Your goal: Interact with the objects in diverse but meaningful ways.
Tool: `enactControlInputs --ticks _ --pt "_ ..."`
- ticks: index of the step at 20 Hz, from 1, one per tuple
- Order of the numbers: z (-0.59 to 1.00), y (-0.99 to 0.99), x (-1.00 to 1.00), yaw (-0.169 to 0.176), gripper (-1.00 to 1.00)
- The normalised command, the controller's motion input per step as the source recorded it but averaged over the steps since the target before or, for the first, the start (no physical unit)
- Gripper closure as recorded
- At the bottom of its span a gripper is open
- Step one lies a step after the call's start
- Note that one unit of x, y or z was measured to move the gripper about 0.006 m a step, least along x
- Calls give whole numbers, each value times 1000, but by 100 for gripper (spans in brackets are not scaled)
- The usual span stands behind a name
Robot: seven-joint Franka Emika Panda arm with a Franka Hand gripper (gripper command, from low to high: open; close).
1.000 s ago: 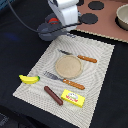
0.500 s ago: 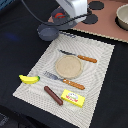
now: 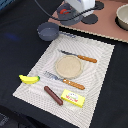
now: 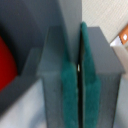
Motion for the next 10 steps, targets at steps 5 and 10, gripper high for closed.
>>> enactControlInputs --ticks 5,10 --pt "118 722 154 21 100" --pt "62 707 78 35 100"
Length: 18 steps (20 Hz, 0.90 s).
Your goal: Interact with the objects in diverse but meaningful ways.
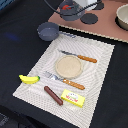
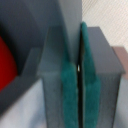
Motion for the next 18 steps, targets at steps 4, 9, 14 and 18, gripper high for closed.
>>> enactControlInputs --ticks 4,9,14,18 --pt "16 666 74 36 100" --pt "0 611 25 21 100" --pt "4 472 0 9 100" --pt "2 459 0 7 100"
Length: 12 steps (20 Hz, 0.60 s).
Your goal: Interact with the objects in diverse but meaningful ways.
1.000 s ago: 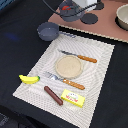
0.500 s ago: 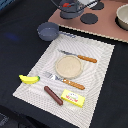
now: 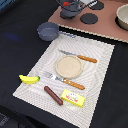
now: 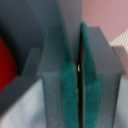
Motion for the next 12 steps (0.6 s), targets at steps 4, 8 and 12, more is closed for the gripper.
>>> enactControlInputs --ticks 4,8,12 --pt "0 461 -3 14 100" --pt "0 426 -51 25 100" --pt "0 381 -61 27 100"
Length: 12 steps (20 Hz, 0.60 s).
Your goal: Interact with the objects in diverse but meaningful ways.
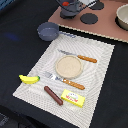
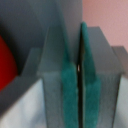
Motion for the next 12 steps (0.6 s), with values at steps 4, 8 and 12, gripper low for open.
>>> enactControlInputs --ticks 4,8,12 --pt "0 299 -27 19 100" --pt "-12 226 -72 20 100" --pt "-73 293 -148 39 100"
